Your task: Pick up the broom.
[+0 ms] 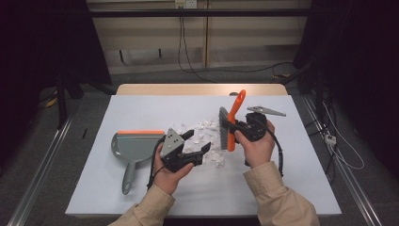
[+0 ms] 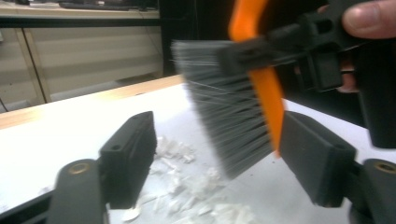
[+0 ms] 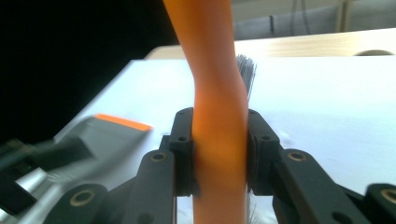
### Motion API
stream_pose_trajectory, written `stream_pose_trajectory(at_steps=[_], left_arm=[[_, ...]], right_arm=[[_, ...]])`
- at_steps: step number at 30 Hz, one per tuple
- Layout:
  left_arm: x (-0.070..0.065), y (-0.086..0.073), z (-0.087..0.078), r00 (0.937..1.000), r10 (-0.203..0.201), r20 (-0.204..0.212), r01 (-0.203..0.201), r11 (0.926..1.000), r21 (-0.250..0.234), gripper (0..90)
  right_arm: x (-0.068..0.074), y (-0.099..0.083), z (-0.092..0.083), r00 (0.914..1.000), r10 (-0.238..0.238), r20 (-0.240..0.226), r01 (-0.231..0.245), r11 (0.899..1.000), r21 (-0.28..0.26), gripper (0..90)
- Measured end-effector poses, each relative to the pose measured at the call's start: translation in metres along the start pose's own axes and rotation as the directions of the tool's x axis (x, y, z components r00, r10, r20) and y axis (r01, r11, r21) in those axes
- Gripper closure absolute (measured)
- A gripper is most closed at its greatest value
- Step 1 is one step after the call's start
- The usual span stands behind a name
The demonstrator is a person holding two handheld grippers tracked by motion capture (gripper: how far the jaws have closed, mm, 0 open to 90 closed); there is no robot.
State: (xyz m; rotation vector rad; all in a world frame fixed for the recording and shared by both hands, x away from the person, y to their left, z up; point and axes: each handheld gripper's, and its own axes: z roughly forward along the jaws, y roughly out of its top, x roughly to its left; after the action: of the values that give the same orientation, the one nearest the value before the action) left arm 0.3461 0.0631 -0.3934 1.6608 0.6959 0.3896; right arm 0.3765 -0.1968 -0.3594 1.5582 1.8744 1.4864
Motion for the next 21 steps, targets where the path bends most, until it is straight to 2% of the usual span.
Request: stream_pose_trajectory(at_steps=[2,5,10,16,21], left_arm=[[0.007,0.0,-0.004,0.9998,-0.02,0.005,0.02,0.9998,0.002,21.8],[0.017,0.001,-0.01,1.0,-0.008,0.006,0.008,1.0,0.002,15.8],[0.029,0.004,-0.022,0.9997,0.009,0.021,-0.01,0.9999,0.012,10.0],[0.042,0.009,-0.041,0.9988,0.016,0.046,-0.016,0.9999,0.002,6.1],[0.059,0.01,-0.056,0.9998,0.003,0.02,-0.002,0.9999,-0.011,5.4]], right_arm=[[-0.007,0.003,-0.004,0.9995,-0.017,0.025,0.016,1.0,0.022,69.2],[-0.018,0.006,-0.01,0.998,-0.033,0.054,0.03,0.998,0.054,69.2],[-0.036,0.008,-0.018,0.9952,-0.021,0.096,0.012,0.995,0.095,69.2],[-0.053,0.004,-0.023,0.9913,-0.035,0.127,0.012,0.984,0.179,69.3],[-0.066,-0.002,-0.021,0.9871,-0.023,0.158,-0.015,0.972,0.233,69.2]])
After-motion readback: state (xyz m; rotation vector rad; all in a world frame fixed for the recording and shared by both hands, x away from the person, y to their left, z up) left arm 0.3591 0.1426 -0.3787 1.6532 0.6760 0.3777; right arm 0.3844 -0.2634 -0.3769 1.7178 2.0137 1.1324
